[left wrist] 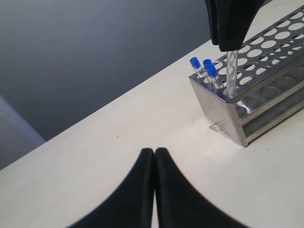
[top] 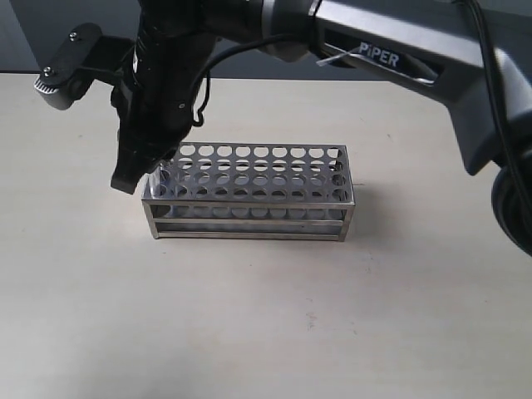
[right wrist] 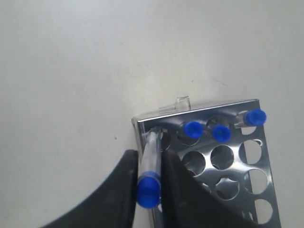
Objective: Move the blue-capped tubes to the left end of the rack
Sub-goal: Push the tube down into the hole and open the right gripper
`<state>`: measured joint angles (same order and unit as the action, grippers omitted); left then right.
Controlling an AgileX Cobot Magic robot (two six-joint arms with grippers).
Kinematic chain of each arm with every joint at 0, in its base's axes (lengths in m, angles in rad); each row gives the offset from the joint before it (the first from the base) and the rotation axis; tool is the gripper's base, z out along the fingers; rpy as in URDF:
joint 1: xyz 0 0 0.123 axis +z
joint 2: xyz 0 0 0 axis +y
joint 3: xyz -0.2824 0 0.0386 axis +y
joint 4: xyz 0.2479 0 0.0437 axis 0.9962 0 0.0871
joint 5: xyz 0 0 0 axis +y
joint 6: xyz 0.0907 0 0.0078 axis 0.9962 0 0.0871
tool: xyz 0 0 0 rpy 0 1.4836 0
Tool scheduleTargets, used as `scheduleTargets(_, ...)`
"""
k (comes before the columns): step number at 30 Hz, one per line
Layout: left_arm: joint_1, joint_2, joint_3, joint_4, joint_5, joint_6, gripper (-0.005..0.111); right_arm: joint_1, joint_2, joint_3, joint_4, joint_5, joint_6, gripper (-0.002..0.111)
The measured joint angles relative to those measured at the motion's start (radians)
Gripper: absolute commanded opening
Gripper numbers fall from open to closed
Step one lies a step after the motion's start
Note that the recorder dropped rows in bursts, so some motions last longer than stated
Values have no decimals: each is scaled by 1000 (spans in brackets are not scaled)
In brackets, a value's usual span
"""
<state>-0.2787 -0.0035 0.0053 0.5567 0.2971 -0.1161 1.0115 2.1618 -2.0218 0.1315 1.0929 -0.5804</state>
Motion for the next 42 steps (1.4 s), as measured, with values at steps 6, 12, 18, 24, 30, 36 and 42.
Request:
scheduleTargets(6,0,0,0,0,0,0,1,0,11,0,20,-11,-6,-1)
scheduleTargets(12,0,0,0,0,0,0,1,0,40,0,26,-23,-6,-1)
scheduleTargets(18,0,0,0,0,0,0,1,0,44,0,28,-45,52,0)
scheduleTargets(24,0,0,0,0,0,0,1,0,45,0,53,-54,75,39)
scheduleTargets(30,0,0,0,0,0,0,1,3,46,0,89,-56,84,33)
scheduleTargets(36,0,0,0,0,0,0,1,1,46,0,70,-61,84,11)
scheduleTargets(42,0,0,0,0,0,0,1,1,41,0,43,-63,98,8)
